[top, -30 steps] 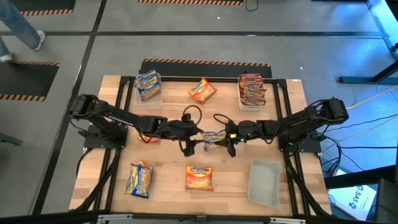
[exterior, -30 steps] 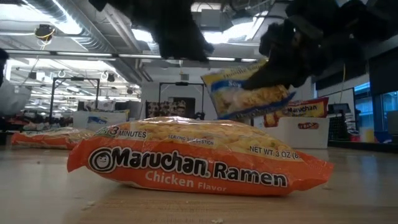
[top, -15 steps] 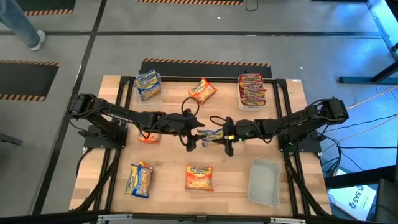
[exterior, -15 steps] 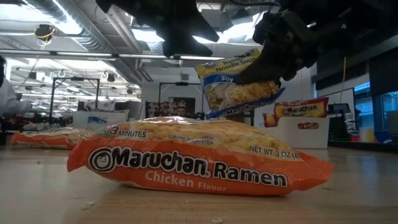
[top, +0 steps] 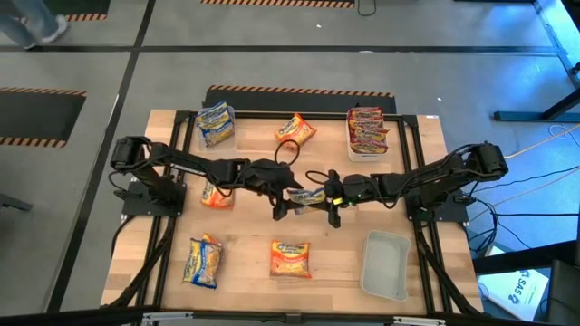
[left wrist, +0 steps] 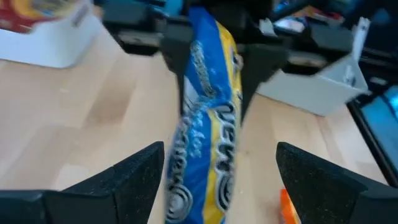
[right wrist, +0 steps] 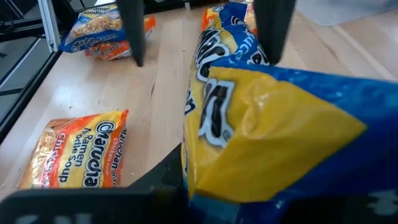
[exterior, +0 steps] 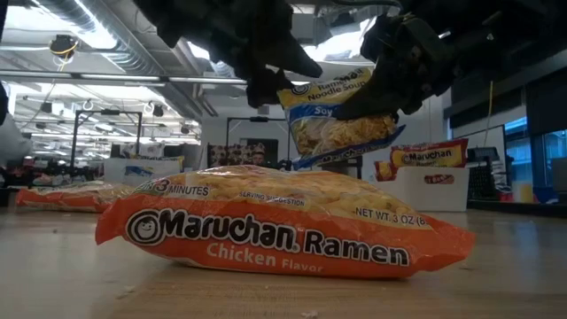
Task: Sort Maruchan noodles
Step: Put the top blue noodle pack into the transparent bin
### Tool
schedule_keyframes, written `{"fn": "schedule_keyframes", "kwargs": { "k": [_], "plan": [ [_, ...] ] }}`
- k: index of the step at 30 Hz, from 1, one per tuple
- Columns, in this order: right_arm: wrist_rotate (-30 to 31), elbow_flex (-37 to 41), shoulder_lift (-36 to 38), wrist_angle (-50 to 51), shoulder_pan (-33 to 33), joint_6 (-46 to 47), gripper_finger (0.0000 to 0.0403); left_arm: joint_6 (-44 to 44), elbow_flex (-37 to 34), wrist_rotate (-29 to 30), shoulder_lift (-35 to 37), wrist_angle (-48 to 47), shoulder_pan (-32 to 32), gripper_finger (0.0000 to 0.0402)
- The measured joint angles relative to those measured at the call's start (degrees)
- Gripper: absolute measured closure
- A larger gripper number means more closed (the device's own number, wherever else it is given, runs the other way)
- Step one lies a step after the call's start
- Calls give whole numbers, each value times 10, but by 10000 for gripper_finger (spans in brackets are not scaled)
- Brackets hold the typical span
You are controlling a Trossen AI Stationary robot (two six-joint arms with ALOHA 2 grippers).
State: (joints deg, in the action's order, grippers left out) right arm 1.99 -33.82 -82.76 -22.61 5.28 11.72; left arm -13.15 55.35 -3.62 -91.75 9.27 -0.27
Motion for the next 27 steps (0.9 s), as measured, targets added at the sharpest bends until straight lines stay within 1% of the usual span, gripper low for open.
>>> {"fn": "schedule_keyframes", "kwargs": {
  "k": [2, 6, 8, 9, 13, 16, 20, 23, 27],
  "plan": [
    [0, 0, 0, -4, 0, -1, 295, 12, 0, -9, 0, 6, 0, 97],
    [-15, 0, 0, -36, 0, -1, 295, 16, 0, 11, -10, 5, 6, 97],
    [-25, 0, 0, -53, 0, -2, 295, 16, -1, 2, -14, 9, 11, 97],
    [-24, 0, 0, -58, 0, -2, 295, 16, 2, -5, -21, 24, 12, 97],
    [-22, 0, 0, -76, 0, -3, 295, 16, -1, -20, -26, 33, 12, 106],
    [-20, 0, 0, -79, 0, -3, 295, 16, 1, -19, -25, 42, 12, 129],
    [-12, 0, 0, -80, 0, -3, 295, 16, 1, -46, -25, 44, 19, 176],
    [-10, 0, 0, -80, -1, -3, 295, 16, 1, -51, -25, 36, 23, 210],
    [-11, 0, -1, -79, 0, -4, 293, 16, 1, -56, -25, 36, 24, 243]
  ]
}}
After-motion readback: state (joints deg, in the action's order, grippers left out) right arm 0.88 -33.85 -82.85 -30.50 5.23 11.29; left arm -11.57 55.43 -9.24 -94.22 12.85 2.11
